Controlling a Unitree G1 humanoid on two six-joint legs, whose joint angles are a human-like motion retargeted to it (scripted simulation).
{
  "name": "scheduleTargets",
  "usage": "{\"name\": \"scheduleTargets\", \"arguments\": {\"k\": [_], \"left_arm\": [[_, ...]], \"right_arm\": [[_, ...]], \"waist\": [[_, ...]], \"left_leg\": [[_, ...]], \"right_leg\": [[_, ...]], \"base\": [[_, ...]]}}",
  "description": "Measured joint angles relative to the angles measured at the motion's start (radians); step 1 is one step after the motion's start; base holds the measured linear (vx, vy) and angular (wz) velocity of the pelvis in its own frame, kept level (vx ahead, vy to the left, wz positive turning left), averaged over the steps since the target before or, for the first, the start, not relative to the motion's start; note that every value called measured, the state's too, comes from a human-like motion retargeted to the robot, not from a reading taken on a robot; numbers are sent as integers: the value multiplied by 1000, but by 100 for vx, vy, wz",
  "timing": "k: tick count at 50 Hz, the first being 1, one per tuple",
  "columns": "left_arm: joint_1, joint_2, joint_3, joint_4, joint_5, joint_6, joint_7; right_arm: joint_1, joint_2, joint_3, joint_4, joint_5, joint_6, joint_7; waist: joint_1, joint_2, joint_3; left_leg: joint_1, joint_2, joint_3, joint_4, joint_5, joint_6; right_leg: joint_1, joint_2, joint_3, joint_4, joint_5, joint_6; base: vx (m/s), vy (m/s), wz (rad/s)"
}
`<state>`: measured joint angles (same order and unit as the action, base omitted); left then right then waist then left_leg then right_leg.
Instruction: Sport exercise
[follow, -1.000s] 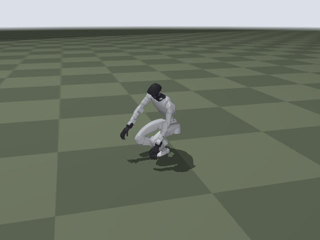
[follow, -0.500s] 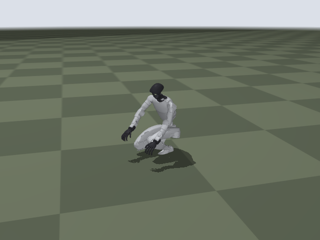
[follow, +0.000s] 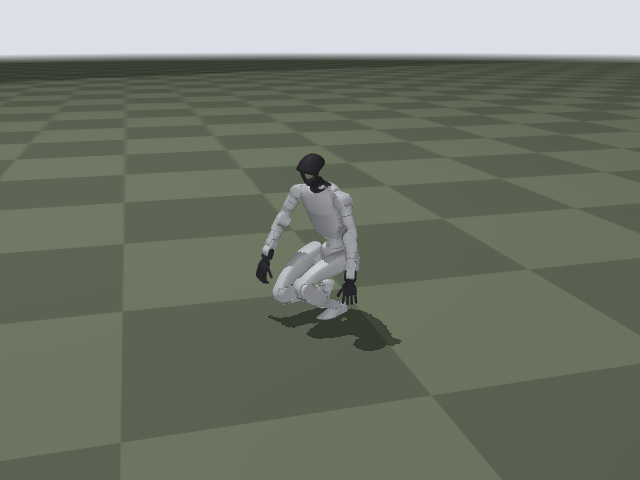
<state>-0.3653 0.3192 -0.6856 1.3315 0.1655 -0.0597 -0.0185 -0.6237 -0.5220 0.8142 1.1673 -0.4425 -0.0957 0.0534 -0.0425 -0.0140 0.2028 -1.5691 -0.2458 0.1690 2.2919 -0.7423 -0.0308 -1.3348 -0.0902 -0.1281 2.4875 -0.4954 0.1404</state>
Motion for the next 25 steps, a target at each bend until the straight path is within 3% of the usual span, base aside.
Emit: {"name": "scheduleTargets", "arguments": {"k": [5, 13, 25], "left_arm": [[184, 37, 132, 4, -51, 6, -41], [384, 50, 274, 11, -86, 7, -90], [498, -30, 205, 41, -14, 10, -204]], "right_arm": [[154, 33, -71, 25, 9, -2, 44], [313, 110, -222, 62, 105, 8, 18], [371, 208, -338, 97, 266, 13, 5]], "waist": [[8, -7, -22], [25, -13, -33], [8, -16, -43]], "left_leg": [[30, -3, -42, -97, 41, 0], [157, 20, -118, -306, -47, 64], [364, 101, -171, -592, -99, 93]], "right_leg": [[39, 22, -1, -65, 54, 42], [91, 77, -6, -208, 115, 119], [90, 152, -151, -495, 133, 121]], "base": [[-5, 1, -2], [0, 0, -9], [3, -2, -30]]}}
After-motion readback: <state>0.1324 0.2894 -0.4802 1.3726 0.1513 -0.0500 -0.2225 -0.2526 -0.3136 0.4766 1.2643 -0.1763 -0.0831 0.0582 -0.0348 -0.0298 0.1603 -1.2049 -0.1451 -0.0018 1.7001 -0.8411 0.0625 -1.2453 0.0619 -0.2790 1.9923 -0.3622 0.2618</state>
